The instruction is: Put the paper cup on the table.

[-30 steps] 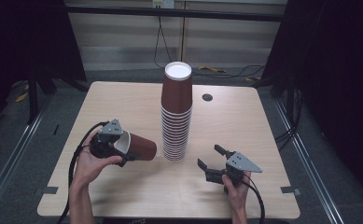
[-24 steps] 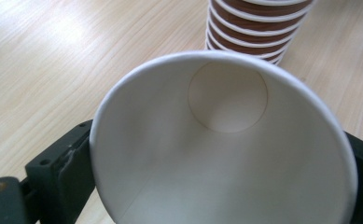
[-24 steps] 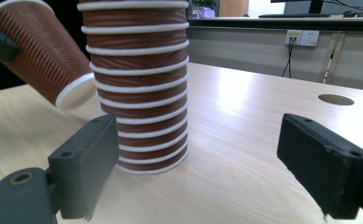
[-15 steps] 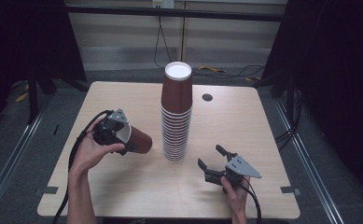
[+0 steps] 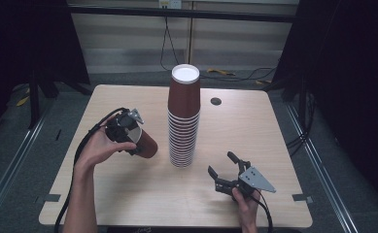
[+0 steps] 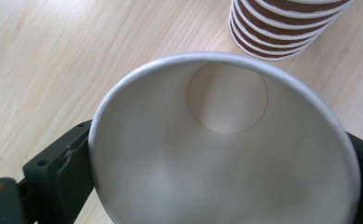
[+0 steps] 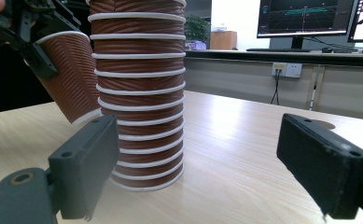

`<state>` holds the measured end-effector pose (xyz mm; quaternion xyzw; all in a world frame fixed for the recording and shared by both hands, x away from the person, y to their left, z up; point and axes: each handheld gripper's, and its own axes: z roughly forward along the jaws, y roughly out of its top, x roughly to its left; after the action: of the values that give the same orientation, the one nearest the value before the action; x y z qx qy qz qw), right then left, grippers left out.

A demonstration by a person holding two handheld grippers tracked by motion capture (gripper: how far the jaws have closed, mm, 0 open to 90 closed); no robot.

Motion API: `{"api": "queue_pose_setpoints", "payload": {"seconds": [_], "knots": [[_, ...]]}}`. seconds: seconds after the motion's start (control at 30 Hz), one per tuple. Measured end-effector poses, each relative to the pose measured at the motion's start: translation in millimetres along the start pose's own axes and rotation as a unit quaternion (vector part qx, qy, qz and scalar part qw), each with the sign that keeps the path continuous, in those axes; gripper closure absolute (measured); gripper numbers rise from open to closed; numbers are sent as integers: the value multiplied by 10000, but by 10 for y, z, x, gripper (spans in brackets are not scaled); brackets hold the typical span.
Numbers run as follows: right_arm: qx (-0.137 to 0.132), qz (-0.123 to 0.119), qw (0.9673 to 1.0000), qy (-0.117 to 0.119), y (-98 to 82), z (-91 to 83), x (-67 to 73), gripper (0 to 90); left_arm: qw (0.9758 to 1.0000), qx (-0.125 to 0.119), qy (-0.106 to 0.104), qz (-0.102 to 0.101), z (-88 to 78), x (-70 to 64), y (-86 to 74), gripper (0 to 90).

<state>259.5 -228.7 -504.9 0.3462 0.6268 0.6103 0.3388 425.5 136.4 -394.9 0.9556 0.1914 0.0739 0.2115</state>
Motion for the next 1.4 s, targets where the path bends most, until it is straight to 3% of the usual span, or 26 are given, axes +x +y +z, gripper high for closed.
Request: {"api": "queue_pose_setpoints", "payload": {"seconds": [0.13, 0.43, 0.5, 0.57, 0.63, 1.13, 1.33, 1.4], "knots": [[-2, 4, 10000, -19, -1, -1, 2, 130, 9997, 243, 71, -18, 59, 50, 61, 36], [0, 13, 10000, -21, 0, -1, 2, 133, 9992, 399, 10, 8, 118, 106, 124, 29], [0, 13, 10000, -21, 0, -1, 2, 133, 9984, 560, 63, 76, 153, 108, 142, 27], [1, 12, 10000, -20, 0, -1, 2, 133, 9983, 564, 159, 56, 195, 116, 153, 24], [1, 14, 10000, -21, 0, -1, 2, 133, 9981, 608, 104, 64, 234, 122, 158, 21], [0, 9, 10000, -44, 0, 0, 3, 134, 9994, 282, -129, 155, 379, 83, 212, 46], [0, 8, 10000, -47, 0, 0, 2, 134, 9995, 117, -288, 60, 412, 120, 134, 46], [-1, 7, 10000, -52, 0, 0, 3, 134, 9997, 90, -231, -19, 427, 119, 111, 50]]}}
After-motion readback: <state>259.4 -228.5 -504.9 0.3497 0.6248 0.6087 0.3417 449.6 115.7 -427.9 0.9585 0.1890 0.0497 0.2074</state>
